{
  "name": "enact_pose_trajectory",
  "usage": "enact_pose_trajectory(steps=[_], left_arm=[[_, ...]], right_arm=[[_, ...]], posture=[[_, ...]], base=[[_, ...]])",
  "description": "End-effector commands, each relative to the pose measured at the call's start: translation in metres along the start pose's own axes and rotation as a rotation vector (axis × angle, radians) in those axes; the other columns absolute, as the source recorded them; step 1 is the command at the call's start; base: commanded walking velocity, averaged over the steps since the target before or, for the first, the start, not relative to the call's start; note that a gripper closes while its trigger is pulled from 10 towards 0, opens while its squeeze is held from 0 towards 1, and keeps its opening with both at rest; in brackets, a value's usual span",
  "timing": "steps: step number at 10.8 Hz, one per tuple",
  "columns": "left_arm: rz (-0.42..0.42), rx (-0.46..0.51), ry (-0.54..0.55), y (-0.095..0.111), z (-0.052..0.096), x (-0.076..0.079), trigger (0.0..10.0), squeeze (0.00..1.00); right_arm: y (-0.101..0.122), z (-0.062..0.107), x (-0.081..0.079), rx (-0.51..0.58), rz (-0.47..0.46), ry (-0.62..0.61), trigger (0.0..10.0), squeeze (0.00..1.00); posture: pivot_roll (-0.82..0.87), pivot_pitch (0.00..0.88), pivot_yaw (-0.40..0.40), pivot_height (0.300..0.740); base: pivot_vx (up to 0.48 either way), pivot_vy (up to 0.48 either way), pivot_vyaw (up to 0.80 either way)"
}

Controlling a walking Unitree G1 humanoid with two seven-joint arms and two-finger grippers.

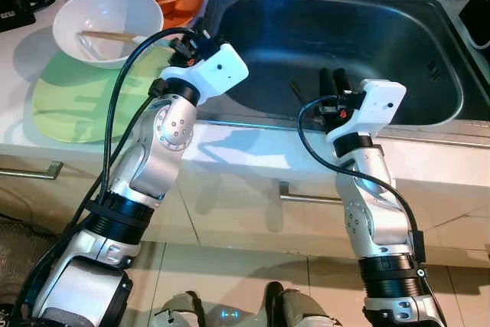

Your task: Kitchen organization

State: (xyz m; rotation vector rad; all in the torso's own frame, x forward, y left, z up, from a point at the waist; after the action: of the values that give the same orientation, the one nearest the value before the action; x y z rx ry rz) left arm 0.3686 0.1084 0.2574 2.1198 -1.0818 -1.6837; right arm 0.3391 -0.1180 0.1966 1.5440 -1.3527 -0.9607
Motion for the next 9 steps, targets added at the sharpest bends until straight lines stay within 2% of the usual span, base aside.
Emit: enact_pose_trajectory(steps=[1,7,9], left_arm=[[-0.02,0.001,0.009,0.001,-0.001,-0.002,0.0,0.0],[-0.04,0.028,0.011,0.006,-0.001,-0.003,0.0,0.0],[-0.056,0.067,0.047,0.014,-0.001,-0.01,0.0,0.0]], right_arm=[[-0.001,0.0,0.002,-0.004,-0.004,-0.005,10.0,0.0],[-0.002,-0.001,0.0,-0.004,-0.005,0.003,10.0,0.0],[-0.002,-0.001,-0.001,-0.004,-0.007,0.003,10.0,0.0]], posture=[[0.06,0.196,-0.045,0.74],[0.06,0.184,-0.042,0.74],[0.06,0.182,-0.044,0.74]], base=[[0.0,0.0,0.0],[0.0,0.0,0.0],[0.0,0.0,0.0]])
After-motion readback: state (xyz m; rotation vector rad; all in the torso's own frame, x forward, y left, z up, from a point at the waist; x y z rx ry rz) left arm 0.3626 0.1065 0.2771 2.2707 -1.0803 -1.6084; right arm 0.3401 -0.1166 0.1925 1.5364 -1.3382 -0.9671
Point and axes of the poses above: a point about 5 cm out from each wrist's last joint towards the gripper, its own z axis pointing back from the gripper into the wrist, its own y axis along the axis of the wrist's last joint, x = y × z, the point moved 2 cm from there along -z, pointing out of the wrist towards the gripper, and after that the axes turned 8 degrees about z, right-handed, at the moved point
